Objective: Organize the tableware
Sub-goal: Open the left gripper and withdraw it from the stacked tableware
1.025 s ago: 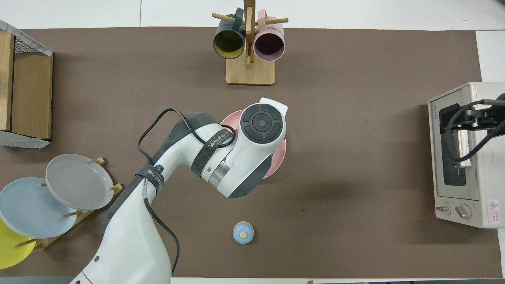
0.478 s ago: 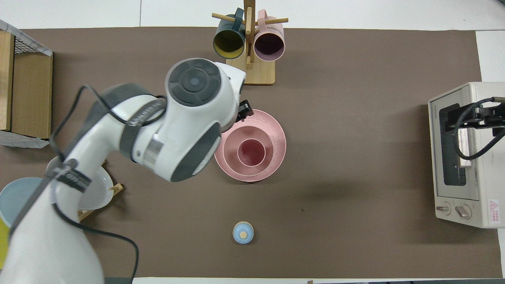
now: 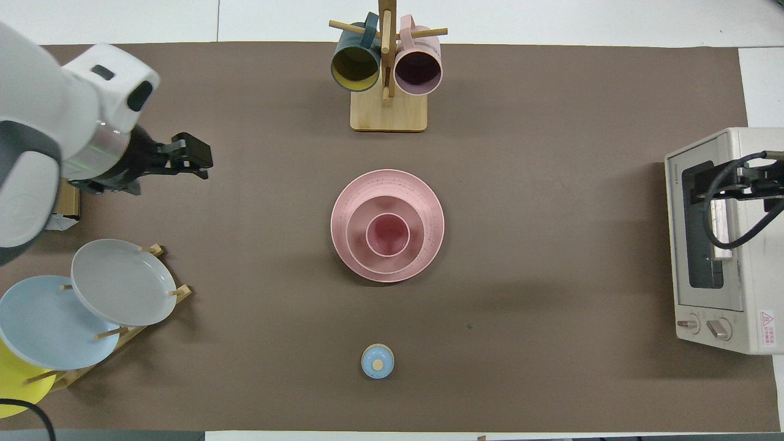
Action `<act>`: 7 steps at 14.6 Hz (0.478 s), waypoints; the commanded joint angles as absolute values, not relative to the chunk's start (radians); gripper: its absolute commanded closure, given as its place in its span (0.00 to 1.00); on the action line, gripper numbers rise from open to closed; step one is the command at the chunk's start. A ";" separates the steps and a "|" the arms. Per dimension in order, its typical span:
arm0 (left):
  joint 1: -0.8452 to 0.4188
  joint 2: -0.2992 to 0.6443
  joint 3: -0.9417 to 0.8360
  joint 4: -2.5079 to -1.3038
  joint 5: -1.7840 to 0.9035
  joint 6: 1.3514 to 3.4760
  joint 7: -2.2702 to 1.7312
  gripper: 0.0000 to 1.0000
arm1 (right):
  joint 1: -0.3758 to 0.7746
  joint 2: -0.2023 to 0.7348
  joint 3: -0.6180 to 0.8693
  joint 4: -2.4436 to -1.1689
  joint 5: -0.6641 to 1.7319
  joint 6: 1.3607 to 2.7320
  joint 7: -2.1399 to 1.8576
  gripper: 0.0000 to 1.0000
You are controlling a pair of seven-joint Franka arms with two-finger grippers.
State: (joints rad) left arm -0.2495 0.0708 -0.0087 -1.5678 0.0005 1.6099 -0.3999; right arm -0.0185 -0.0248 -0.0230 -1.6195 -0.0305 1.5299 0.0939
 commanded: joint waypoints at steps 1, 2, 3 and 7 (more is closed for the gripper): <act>-0.190 -0.010 -0.021 -1.664 -0.002 1.603 -0.286 0.00 | -0.023 -0.038 -0.021 -1.631 -0.012 1.532 0.074 0.00; -0.180 -0.032 -0.021 -1.699 -0.002 1.608 -0.267 0.00 | -0.023 -0.038 -0.020 -1.631 -0.012 1.534 0.074 0.00; -0.178 -0.057 -0.021 -1.736 -0.002 1.614 -0.262 0.00 | -0.023 -0.038 -0.020 -1.628 -0.014 1.532 0.071 0.00; -0.155 -0.100 -0.018 -1.812 -0.002 1.663 -0.253 0.00 | -0.021 -0.038 -0.018 -1.626 -0.017 1.511 0.020 0.00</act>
State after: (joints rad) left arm -0.1775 -0.0474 -0.0097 -1.7462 0.0004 1.6152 -0.2763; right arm -0.0176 -0.0250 -0.0194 -1.6196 -0.0305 1.5278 0.0529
